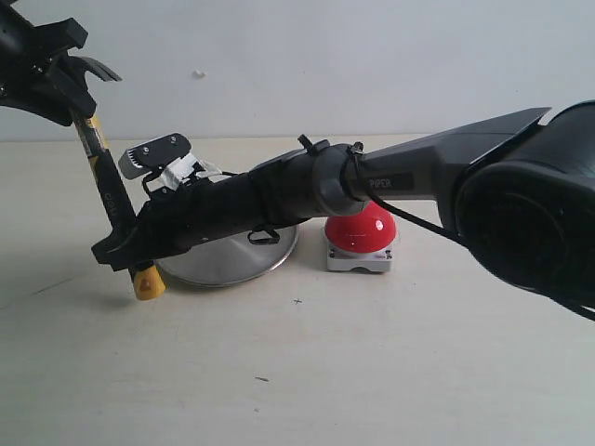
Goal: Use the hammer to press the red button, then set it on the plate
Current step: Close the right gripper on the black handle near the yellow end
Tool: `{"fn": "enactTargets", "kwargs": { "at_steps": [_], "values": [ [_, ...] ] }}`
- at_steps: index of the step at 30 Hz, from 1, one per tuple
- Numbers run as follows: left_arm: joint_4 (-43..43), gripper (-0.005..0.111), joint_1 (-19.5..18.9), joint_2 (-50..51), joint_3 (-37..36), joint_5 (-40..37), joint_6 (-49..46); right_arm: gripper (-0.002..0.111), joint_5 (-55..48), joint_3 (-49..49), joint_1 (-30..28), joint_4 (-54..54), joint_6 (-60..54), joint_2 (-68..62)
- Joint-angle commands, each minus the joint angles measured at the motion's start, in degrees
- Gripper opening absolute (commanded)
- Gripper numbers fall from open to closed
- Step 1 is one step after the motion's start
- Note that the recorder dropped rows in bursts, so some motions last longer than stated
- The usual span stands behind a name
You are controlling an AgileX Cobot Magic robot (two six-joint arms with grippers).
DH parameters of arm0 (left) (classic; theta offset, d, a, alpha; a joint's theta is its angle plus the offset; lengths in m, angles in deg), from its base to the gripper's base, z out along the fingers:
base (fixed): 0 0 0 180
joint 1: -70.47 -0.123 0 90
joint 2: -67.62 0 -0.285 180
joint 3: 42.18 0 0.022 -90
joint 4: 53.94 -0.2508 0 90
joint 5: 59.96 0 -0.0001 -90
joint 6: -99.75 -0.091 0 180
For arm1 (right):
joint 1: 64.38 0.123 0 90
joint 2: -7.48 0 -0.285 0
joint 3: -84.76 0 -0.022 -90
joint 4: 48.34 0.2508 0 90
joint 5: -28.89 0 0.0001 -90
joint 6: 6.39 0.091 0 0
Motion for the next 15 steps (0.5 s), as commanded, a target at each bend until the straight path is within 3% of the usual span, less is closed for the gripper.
{"fn": "enactTargets", "kwargs": {
  "at_steps": [1,10,15],
  "values": [
    [1.6,0.0,0.2,-1.4,0.2,1.0,-0.1,0.059,0.6,0.6,0.0,1.1,-0.6,0.3],
    [1.7,0.0,0.2,-1.3,0.2,1.0,0.0,0.059,0.6,0.6,0.0,1.1,-2.7,0.3],
    [1.7,0.0,0.2,-1.3,0.2,1.0,0.0,0.05,0.6,0.6,0.0,1.1,-2.7,0.3]
  ]
}}
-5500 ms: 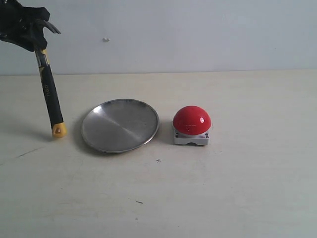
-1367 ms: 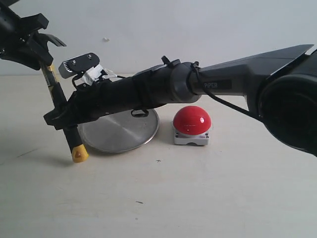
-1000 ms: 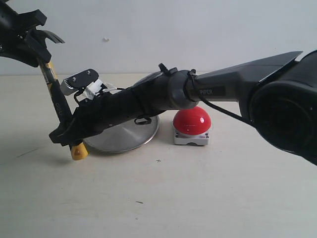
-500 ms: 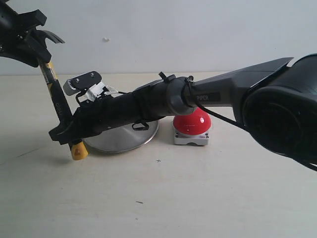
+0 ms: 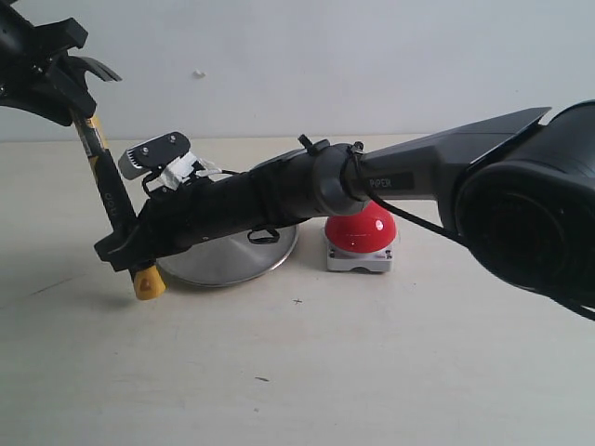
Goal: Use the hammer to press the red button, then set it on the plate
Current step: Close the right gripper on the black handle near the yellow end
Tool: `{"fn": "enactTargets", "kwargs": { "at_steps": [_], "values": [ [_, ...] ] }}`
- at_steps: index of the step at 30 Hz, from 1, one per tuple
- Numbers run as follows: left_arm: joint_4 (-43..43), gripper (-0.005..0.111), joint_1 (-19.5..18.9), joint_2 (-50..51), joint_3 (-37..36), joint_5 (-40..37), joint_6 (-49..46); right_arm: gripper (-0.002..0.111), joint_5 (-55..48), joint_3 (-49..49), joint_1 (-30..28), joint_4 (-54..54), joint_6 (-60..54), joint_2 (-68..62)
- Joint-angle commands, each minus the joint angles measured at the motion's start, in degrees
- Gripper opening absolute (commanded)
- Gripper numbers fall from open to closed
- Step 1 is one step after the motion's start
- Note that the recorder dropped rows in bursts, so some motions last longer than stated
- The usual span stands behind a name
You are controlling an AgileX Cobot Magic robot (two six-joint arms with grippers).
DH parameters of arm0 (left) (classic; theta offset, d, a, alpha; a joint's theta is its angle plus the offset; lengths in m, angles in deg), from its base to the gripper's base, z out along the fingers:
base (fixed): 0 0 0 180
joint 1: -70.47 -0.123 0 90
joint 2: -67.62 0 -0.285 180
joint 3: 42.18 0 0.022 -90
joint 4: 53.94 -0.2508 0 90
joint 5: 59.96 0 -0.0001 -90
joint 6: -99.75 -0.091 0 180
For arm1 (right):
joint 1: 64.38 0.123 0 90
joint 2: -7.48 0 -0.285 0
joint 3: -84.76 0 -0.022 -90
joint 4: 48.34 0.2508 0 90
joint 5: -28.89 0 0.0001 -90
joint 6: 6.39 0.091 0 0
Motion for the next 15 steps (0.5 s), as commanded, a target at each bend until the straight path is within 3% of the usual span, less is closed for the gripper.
{"fn": "enactTargets", "kwargs": {
  "at_steps": [1,5,10,15],
  "values": [
    [1.7,0.0,0.2,-1.3,0.2,1.0,0.0,0.046,0.0,0.6,0.0,0.4,-0.5,0.3],
    [1.7,0.0,0.2,-1.3,0.2,1.0,0.0,0.031,0.0,0.6,0.0,0.3,-0.5,0.3],
    [1.7,0.0,0.2,-1.3,0.2,1.0,0.0,0.002,-1.0,0.6,0.0,-0.4,-1.4,0.3],
    [1.7,0.0,0.2,-1.3,0.2,1.0,0.0,0.0,-3.7,0.6,0.0,-0.4,-2.0,0.3]
  ]
}}
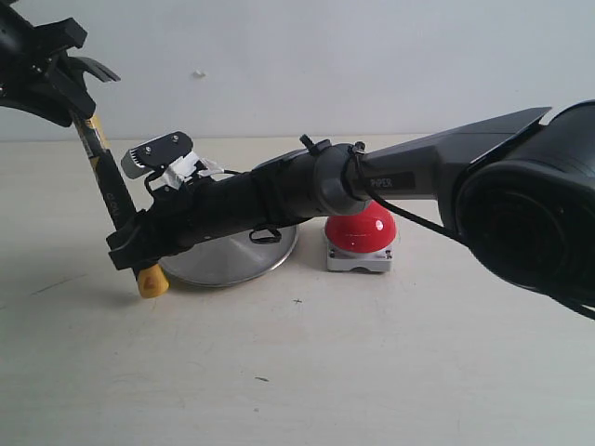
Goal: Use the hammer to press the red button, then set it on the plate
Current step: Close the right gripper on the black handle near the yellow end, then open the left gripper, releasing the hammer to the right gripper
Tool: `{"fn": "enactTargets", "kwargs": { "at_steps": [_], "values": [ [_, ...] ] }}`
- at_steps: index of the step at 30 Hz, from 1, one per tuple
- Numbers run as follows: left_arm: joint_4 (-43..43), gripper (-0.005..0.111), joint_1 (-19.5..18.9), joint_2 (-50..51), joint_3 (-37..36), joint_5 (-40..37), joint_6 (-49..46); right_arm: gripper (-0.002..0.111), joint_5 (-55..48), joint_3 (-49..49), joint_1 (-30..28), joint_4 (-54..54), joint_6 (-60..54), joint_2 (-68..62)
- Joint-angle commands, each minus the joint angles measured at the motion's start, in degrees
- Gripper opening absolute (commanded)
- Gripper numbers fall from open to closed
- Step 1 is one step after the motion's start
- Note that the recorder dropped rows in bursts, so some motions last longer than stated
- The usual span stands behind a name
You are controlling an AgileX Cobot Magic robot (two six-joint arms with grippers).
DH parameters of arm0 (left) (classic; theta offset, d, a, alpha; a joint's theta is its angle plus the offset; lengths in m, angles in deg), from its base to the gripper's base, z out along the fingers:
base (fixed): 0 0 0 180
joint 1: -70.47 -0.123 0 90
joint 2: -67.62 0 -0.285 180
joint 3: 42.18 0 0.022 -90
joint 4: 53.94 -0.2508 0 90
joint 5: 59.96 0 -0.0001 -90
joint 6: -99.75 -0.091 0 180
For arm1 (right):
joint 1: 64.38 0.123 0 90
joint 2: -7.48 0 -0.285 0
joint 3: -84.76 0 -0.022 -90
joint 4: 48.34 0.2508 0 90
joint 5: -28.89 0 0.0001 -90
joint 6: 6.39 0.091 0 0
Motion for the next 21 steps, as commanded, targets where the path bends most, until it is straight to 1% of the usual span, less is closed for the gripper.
{"fn": "enactTargets", "kwargs": {
  "at_steps": [1,3,5,6,7,10,12,14,16,19,21],
  "values": [
    [1.7,0.0,0.2,-1.3,0.3,1.4,0.0,0.0,-3.9,0.6,0.0,-0.7,-2.0,0.3],
    [1.6,0.0,0.2,-1.3,0.3,1.4,0.0,0.0,-4.2,0.6,0.0,-0.7,-2.0,0.3],
    [1.5,0.005,0.2,-1.3,0.3,1.4,0.0,0.0,-4.2,0.6,0.0,-0.7,-2.0,0.3],
    [1.5,0.01,0.2,-1.3,0.3,1.4,0.0,0.0,-4.2,0.6,0.0,-0.7,-2.0,0.3],
    [1.5,0.019,0.2,-1.3,0.3,1.4,0.0,0.0,-4.2,0.6,0.0,-0.7,-2.0,0.3],
    [1.5,0.041,0.2,-1.3,0.3,1.4,0.0,0.0,-4.2,0.6,0.0,-0.7,-2.0,0.3],
    [1.5,0.051,0.2,-1.3,0.3,1.4,0.0,0.0,-4.2,0.6,0.0,-0.7,-2.0,0.3],
    [1.3,0.054,0.2,-1.3,0.3,1.4,0.0,0.0,-4.2,0.6,0.0,-0.7,-2.2,0.3],
    [0.2,0.054,0.2,-1.3,0.3,1.4,0.0,0.0,-4.2,0.6,0.0,-0.7,-2.2,0.3],
    [-2.4,0.054,0.2,-1.3,0.3,1.4,0.3,0.0,-3.6,0.6,0.0,-0.7,-2.2,0.3],
    [-5.8,0.054,0.2,-1.4,1.3,1.4,1.1,0.0,-3.2,0.6,0.0,-0.7,-2.3,0.3]
  ]
}}
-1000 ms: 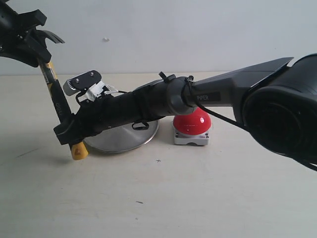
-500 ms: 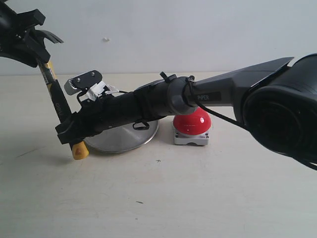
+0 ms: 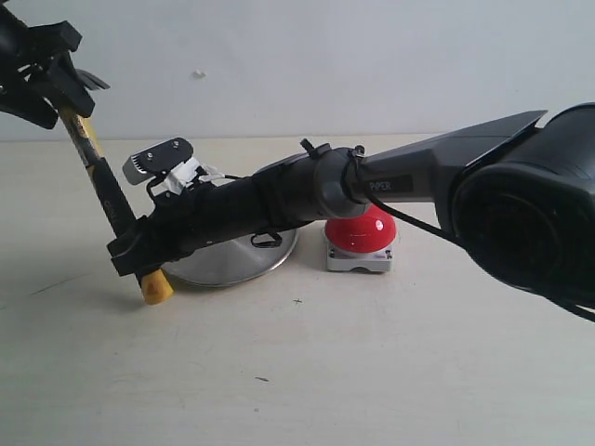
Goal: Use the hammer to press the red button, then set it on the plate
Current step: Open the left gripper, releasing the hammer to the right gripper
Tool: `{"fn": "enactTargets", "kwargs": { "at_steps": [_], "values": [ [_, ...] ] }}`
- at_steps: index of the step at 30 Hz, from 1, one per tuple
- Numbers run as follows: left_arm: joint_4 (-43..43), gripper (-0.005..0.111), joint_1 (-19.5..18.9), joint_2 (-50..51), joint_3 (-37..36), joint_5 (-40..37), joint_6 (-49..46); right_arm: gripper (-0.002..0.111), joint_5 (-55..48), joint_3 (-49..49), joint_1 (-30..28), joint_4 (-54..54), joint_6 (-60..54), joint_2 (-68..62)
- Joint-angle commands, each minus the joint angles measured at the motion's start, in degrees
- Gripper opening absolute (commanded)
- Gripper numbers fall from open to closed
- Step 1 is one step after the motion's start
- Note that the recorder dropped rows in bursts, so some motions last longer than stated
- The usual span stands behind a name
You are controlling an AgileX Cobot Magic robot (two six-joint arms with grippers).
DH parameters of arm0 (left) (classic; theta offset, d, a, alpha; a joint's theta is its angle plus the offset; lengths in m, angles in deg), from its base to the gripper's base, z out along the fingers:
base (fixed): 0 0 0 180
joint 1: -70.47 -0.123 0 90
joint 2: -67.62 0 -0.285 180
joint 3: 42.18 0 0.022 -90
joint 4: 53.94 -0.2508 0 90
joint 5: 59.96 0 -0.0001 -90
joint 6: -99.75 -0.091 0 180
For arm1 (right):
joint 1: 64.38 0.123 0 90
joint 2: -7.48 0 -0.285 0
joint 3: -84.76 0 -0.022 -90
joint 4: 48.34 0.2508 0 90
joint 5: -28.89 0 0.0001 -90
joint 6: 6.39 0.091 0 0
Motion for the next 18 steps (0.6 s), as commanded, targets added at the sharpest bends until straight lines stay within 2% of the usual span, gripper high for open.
{"fn": "enactTargets", "kwargs": {
  "at_steps": [1,8,12,13,14,15,17,18],
  "values": [
    [-5.5,0.054,0.2,-1.1,2.3,1.3,2.7,0.0,-1.9,0.6,0.2,-0.3,-2.3,0.9],
    [-7.7,0.054,0.2,-2.6,2.9,1.3,2.6,0.0,-0.8,0.6,0.2,0.4,-2.3,1.1],
    [-18.4,0.05,0.1,-5.1,2.9,1.3,3.1,0.0,-0.9,0.6,0.2,0.4,-2.3,1.3],
    [-20.2,0.045,-0.1,-5.6,2.9,1.3,3.4,0.0,-0.9,0.6,0.2,0.4,-2.3,1.4],
    [-20.7,0.033,-0.5,-6.6,2.9,1.3,3.5,0.0,-0.8,0.6,0.2,0.4,-2.2,1.6],
    [-20.8,0.028,-1.0,-6.8,2.9,1.3,3.5,0.0,-0.9,0.6,0.2,0.4,-2.2,1.6],
    [-20.8,0.001,-1.7,-7.9,2.9,1.3,4.0,0.0,-1.0,0.6,0.2,0.4,-2.2,1.6],
    [-20.8,0.0,-2.1,-8.1,2.9,1.3,4.0,0.0,-1.1,0.6,0.2,0.4,-2.2,1.6]
  ]
}}
